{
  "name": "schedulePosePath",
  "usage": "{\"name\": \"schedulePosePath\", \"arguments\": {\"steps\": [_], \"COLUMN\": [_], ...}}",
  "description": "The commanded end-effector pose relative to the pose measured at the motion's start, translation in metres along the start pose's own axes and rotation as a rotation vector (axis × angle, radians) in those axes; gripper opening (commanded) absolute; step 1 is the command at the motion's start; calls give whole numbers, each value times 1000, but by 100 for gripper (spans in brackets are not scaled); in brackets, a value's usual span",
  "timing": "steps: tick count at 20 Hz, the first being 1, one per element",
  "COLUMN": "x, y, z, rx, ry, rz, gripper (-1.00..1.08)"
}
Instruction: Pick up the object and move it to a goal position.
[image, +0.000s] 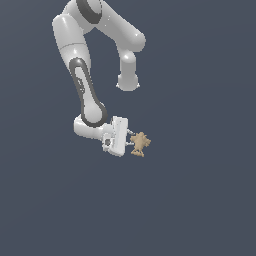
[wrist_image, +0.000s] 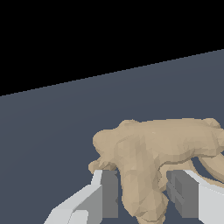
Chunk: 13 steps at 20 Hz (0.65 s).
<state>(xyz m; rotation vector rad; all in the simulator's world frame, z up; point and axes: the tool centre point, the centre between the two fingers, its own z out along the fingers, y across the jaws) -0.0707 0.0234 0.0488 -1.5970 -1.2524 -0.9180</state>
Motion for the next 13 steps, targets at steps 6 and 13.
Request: {"name": "schedulePosePath", "arguments": {"steps": [6,13], "x": [-3,-4], "y": [-32,-41], "z": [-4,-6], "rx": [0,0], "ry": [0,0], "rz": [0,-1], "gripper": [-100,-100]}}
